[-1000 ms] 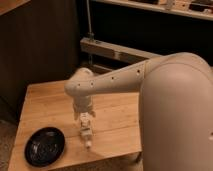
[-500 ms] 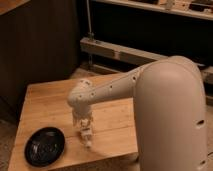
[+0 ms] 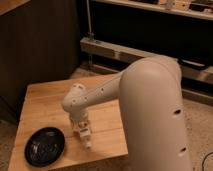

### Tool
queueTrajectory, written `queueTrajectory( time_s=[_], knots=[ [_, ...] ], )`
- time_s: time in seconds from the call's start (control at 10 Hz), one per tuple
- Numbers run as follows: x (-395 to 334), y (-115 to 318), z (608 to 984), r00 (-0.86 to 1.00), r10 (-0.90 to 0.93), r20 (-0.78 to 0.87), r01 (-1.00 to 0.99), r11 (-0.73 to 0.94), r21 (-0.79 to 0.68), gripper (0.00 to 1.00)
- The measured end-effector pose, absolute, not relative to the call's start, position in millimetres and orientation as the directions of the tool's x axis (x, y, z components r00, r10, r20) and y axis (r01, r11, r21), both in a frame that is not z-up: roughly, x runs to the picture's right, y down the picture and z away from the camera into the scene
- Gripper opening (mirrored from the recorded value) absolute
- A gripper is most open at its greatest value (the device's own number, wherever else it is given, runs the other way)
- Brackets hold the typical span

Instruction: Place the bottle in the ceramic bowl

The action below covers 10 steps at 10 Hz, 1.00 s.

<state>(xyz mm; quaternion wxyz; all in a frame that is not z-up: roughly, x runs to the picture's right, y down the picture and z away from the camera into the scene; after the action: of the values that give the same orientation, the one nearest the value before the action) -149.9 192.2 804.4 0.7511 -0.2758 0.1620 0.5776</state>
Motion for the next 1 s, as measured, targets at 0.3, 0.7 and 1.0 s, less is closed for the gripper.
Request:
queueTrajectory(
  time_s=[0.3, 0.7, 1.0],
  knots=[
    [-150.3, 199.9, 812.1, 0.29, 0.753, -0.591, -0.954, 0.181, -0.238, 0.56],
    [-154.9, 214.6, 823.2, 0.328, 0.699, -0.636, -0.943, 0.196, -0.27, 0.14],
    [-153.3, 210.6, 819.7, 0.327, 0.705, -0.629, -0.943, 0.196, -0.27, 0.0]
  ],
)
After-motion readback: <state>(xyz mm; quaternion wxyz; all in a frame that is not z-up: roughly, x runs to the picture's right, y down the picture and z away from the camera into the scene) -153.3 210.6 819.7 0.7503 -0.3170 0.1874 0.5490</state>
